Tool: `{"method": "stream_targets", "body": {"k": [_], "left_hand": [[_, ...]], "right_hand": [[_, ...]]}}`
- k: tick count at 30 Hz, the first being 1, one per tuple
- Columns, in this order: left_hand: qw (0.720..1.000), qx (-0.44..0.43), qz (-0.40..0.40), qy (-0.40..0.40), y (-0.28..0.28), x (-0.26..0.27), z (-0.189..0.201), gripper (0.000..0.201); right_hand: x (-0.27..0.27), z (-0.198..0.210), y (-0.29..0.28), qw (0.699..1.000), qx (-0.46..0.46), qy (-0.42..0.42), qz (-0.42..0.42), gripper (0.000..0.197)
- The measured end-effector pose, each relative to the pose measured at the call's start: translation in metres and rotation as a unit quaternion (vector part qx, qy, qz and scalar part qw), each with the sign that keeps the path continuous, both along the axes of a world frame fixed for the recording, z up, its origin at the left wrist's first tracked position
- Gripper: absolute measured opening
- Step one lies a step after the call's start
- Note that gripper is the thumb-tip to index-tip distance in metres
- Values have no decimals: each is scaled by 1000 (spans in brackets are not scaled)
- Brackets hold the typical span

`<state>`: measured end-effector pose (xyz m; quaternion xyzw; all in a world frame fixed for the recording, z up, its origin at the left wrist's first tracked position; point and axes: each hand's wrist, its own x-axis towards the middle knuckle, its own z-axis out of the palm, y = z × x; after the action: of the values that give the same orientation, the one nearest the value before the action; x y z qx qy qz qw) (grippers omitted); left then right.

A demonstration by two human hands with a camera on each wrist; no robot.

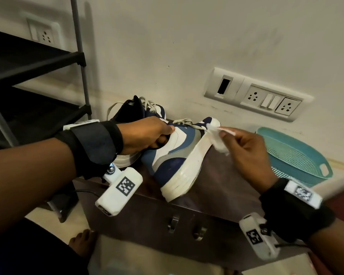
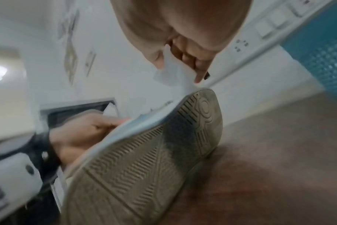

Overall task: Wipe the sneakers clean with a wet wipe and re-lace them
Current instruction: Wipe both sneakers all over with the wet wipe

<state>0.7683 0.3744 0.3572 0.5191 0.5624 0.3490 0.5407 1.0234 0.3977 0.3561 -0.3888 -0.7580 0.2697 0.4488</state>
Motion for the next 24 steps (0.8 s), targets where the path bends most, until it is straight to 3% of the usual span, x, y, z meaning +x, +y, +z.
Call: {"method": "stream_targets", "body": {"k": [2, 3, 5, 7, 9, 12, 14, 17, 19, 24], "left_hand": [[1000, 3, -7, -1, -2, 1, 2, 40], [1000, 7, -9, 0, -2, 3, 3, 41], [1000, 14, -16, 9, -3, 8, 7, 42], [999, 20, -23, 20, -4, 14, 9, 44], [999, 23, -15, 28, -4, 15, 9, 45], [999, 16, -18, 24, -7, 12, 9, 47], [999, 16, -26, 27, -9, 12, 10, 46], [999, 15, -20, 43, -9, 13, 12, 44], [999, 15, -17, 45, -10, 13, 12, 44], [998, 29, -36, 49, -11, 19, 15, 46]], "right_hand": [[4, 8, -1, 992, -9, 105, -71, 19], [4, 10, -4, 991, 5, 111, -72, 19], [-3, 6, -18, 997, 59, 34, -31, 24], [-11, -14, -39, 988, 108, -100, 43, 35], [-18, -35, -55, 951, 175, -218, 133, 44], [-21, -37, -60, 879, 234, -315, 270, 42], [-9, -29, -44, 877, 215, -314, 294, 40], [13, -24, -25, 930, 173, -253, 201, 44], [8, -29, -35, 934, 178, -251, 180, 44], [-15, -34, -55, 853, 256, -315, 328, 38]]}}
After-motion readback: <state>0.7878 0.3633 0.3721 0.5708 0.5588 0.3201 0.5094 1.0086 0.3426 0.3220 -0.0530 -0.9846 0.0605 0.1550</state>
